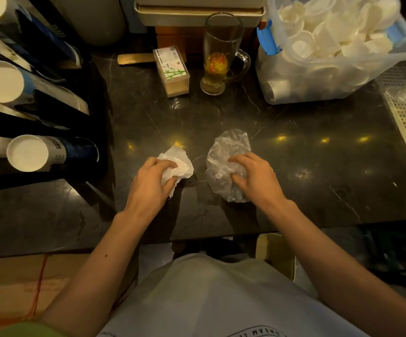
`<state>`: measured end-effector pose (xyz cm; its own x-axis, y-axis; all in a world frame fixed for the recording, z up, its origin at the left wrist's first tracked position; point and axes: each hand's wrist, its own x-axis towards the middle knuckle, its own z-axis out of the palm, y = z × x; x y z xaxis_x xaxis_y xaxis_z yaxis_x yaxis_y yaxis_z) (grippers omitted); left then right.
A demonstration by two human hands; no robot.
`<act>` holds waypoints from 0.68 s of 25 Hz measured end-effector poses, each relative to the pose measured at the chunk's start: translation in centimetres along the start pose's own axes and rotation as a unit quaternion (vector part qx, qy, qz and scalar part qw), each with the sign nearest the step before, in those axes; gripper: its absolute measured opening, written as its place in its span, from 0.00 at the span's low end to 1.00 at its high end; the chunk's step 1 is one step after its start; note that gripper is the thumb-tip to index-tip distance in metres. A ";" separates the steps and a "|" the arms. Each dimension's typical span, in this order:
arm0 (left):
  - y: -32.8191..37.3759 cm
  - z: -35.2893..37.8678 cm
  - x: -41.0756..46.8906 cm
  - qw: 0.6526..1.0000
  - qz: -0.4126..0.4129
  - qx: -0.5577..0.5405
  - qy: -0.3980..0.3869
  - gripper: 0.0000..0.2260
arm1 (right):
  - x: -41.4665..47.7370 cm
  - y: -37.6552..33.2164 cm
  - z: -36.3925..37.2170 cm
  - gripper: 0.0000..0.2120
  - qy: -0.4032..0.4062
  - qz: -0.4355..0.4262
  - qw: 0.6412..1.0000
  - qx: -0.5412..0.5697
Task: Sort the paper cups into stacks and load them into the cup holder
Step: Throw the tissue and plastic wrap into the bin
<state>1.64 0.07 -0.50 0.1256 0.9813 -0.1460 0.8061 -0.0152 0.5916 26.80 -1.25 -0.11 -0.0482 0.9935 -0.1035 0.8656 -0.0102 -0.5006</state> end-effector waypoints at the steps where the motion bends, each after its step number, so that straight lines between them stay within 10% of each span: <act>1: 0.4 0.1 -0.2 1.000 0.018 -0.008 -0.001 0.14 | -0.8 0.0 -0.2 0.14 0.019 0.005 1.000 0.009; 17: 15.3 9.4 -10.5 0.966 0.222 -0.008 -0.130 0.14 | -25.5 10.2 -5.0 0.16 0.225 0.198 0.953 0.046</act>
<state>18.11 -12.29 2.60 0.5994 0.7975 -0.0679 0.6307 -0.4184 0.6535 39.32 -26.14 1.74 0.5103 0.8572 0.0689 0.7226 -0.3839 -0.5749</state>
